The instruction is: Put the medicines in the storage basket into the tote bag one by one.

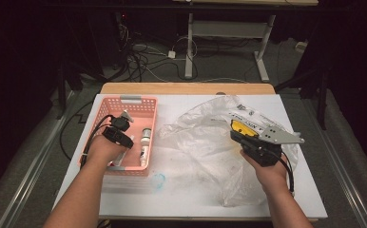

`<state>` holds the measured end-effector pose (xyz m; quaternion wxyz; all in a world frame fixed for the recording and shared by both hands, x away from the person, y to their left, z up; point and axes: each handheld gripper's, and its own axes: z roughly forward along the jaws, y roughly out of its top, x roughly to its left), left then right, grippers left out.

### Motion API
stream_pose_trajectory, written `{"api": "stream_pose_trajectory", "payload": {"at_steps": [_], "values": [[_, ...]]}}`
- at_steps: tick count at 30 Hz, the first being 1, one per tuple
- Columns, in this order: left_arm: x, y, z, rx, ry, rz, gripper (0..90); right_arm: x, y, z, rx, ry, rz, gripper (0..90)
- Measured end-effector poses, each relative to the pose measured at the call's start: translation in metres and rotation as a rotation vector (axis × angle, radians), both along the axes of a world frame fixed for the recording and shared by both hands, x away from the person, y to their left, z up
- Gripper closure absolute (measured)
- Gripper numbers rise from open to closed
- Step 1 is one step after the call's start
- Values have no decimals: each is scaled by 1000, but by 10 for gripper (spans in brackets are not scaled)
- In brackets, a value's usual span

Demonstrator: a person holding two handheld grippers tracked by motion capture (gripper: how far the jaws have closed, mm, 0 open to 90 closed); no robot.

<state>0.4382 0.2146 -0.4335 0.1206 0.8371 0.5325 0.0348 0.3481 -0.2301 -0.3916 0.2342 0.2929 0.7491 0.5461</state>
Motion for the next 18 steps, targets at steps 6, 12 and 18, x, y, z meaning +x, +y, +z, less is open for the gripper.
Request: {"api": "stream_pose_trajectory", "payload": {"at_steps": [6,12,18], "values": [[-12,8,10,-52,-90,-1,663,-1,-1,2,8,-4,0,900],[-25,18,17,-102,-178,9,663,-1,-1,2,8,-9,0,900],[-39,24,23,-168,-261,13,663,-2,0,2,6,-9,-2,900]]}}
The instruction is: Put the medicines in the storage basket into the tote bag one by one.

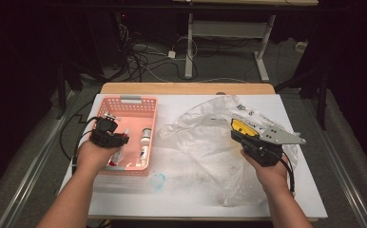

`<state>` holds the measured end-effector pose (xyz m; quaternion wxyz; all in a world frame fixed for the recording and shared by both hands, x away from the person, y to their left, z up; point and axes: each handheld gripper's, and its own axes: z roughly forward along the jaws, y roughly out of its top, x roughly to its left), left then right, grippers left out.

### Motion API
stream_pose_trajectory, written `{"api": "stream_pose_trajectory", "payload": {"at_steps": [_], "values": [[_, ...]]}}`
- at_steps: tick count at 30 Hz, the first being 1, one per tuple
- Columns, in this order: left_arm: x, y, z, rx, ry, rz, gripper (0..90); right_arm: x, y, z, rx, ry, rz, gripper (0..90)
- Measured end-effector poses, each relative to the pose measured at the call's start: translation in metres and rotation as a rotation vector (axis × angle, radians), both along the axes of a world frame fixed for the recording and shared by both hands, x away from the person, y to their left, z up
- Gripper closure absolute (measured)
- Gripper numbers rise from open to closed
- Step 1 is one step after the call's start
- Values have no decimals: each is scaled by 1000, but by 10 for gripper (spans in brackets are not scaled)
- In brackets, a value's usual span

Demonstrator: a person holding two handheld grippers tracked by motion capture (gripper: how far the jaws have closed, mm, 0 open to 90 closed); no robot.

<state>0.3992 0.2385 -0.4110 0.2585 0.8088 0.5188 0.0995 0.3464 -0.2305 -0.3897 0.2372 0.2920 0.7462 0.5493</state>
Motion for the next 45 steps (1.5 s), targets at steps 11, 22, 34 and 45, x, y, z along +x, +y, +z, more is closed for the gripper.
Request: {"api": "stream_pose_trajectory", "payload": {"at_steps": [11,22,34,45], "values": [[-26,-1,8,-96,-162,-6,662,-1,0,0,-6,-2,1,900],[-46,-2,2,-132,-249,0,662,-2,2,-2,-10,-4,4,900],[-66,-3,-9,-188,-316,-4,662,-3,1,-3,-17,0,3,900],[-69,0,-7,-226,-368,1,663,-4,3,-3,-24,-5,4,900]]}}
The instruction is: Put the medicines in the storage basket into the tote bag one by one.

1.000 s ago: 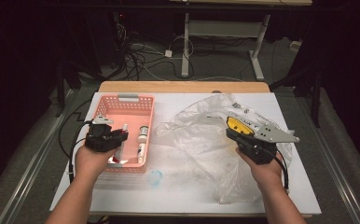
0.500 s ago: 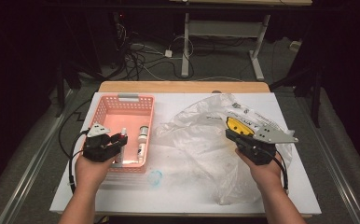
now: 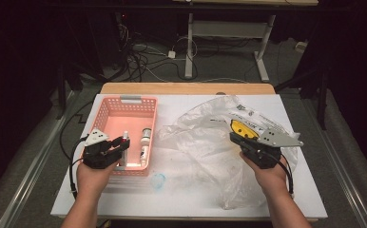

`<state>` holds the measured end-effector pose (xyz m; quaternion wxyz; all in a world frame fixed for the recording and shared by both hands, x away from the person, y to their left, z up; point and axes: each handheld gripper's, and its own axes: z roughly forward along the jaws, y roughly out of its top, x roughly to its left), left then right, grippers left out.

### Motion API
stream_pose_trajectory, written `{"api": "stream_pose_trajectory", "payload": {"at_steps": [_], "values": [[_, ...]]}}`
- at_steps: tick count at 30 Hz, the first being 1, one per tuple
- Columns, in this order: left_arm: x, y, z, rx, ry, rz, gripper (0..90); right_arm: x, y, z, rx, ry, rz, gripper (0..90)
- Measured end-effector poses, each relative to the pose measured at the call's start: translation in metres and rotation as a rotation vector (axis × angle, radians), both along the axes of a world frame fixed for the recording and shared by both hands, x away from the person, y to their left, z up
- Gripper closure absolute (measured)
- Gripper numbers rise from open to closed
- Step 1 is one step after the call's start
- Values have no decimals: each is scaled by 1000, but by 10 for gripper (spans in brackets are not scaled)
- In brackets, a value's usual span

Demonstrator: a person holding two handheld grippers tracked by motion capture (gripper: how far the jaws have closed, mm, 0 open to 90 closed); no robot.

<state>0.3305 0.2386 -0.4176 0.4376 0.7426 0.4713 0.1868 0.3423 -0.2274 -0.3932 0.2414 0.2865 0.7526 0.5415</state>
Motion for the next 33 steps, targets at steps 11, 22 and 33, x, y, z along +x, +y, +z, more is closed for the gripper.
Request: {"api": "stream_pose_trajectory", "payload": {"at_steps": [11,22,33], "values": [[-4,-6,13,-23,-61,-17,663,-1,-1,0,2,-1,1,900],[-9,-20,30,-56,-116,-46,663,0,-3,0,8,2,-4,900],[-18,-30,45,-99,-156,-98,663,0,-4,1,15,1,-5,900]]}}
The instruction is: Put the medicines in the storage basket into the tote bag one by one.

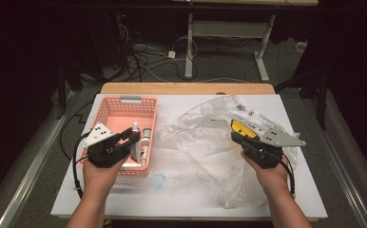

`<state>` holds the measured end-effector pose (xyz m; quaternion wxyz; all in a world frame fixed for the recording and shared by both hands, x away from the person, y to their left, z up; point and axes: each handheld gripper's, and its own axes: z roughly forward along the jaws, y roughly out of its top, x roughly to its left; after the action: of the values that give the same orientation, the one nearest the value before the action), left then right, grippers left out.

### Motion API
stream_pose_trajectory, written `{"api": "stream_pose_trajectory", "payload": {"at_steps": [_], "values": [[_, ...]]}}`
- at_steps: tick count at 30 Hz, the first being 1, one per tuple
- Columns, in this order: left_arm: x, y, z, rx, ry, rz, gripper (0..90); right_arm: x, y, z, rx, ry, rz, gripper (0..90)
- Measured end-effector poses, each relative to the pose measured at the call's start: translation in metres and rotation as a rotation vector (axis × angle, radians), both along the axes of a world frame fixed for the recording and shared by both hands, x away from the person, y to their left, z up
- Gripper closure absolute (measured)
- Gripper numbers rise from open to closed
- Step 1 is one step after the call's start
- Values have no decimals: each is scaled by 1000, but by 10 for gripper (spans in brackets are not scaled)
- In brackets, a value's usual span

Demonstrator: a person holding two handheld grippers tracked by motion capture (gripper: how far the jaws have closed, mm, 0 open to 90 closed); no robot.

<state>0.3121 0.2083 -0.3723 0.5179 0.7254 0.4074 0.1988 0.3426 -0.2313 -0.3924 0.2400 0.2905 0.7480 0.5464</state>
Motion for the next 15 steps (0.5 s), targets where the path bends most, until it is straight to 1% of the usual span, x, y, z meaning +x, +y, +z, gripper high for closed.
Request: {"api": "stream_pose_trajectory", "payload": {"at_steps": [8,12,15], "values": [[-8,-9,9,-34,-27,-44,663,0,0,0,-1,-1,0,900],[-10,-18,9,-34,-25,-75,663,0,1,0,0,0,3,900],[-10,-26,6,-22,-19,-95,663,-1,1,0,-2,-2,3,900]]}}
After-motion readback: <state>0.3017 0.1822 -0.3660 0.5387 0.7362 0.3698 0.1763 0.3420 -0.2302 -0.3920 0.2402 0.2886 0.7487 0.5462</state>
